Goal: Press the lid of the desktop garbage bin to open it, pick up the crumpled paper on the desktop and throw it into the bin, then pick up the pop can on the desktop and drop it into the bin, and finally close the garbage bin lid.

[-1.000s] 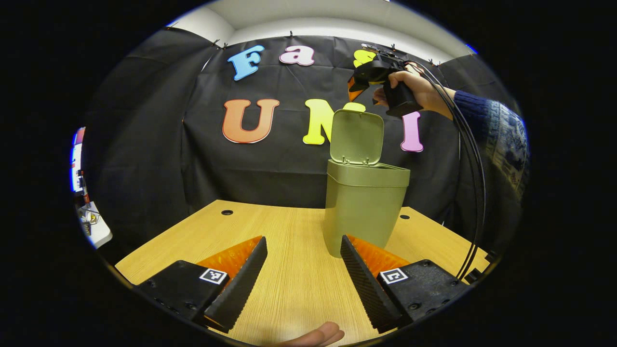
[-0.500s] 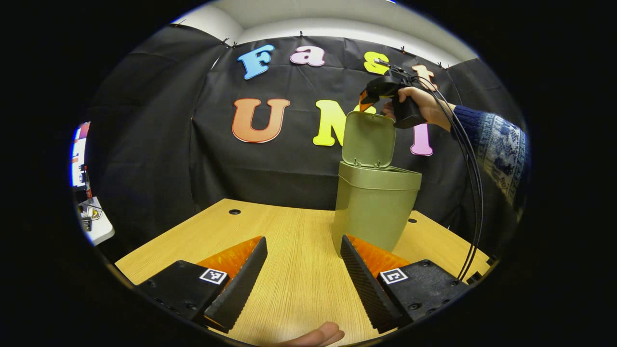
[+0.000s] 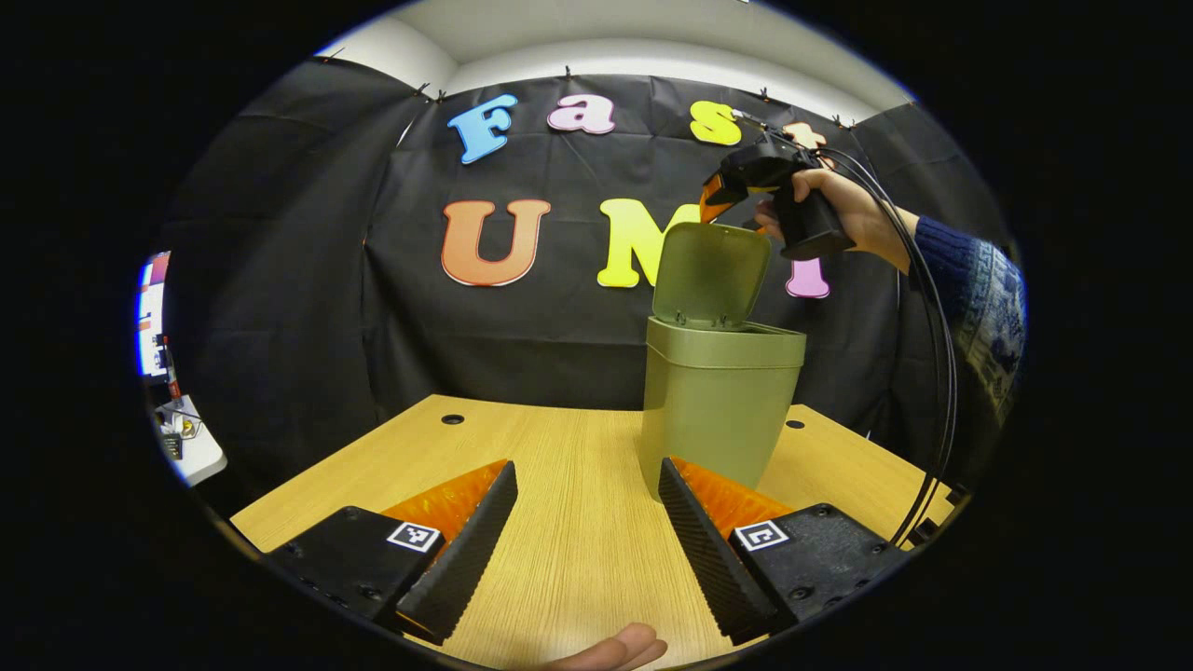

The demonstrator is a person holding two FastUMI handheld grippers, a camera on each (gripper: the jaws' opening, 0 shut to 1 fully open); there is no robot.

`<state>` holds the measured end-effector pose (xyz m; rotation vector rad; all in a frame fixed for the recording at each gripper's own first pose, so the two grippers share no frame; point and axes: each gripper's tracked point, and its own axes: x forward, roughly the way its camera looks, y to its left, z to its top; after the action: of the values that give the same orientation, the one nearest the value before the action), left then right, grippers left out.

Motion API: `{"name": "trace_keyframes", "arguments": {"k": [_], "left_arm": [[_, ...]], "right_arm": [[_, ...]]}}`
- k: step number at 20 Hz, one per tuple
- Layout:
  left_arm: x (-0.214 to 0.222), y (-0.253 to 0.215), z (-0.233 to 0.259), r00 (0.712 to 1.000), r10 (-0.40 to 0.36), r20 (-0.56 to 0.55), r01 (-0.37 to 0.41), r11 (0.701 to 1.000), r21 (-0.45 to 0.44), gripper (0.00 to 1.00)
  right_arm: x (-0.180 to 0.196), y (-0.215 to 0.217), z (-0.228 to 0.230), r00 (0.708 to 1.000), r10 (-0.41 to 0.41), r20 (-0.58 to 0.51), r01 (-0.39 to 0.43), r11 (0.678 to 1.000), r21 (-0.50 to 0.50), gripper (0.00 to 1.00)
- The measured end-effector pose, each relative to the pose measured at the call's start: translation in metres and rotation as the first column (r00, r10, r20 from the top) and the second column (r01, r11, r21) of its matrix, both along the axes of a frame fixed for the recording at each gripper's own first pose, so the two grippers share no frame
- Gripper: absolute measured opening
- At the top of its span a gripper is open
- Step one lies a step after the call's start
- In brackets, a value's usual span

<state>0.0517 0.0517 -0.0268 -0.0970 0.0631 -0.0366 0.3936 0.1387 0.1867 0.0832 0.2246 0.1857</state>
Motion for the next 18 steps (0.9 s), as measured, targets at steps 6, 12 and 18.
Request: {"name": "trace_keyframes", "arguments": {"k": [6,12,18], "left_arm": [[-0.005,0.006,0.005,1.0,0.019,0.004,-0.019,0.999,-0.036,0.98],[-0.007,0.008,0.008,0.999,0.03,0.018,-0.029,0.999,-0.037,0.98],[-0.008,0.004,0.011,0.999,0.029,0.028,-0.029,0.999,-0.021,0.98]], "right_arm": [[-0.029,0.006,-0.035,0.998,0.03,-0.06,-0.032,0.999,-0.017,0.98],[-0.052,0.005,-0.063,0.994,0.038,-0.099,-0.038,0.999,-0.001,0.98],[-0.064,0.007,-0.089,0.99,0.034,-0.134,-0.039,0.999,-0.03,0.98]]}}
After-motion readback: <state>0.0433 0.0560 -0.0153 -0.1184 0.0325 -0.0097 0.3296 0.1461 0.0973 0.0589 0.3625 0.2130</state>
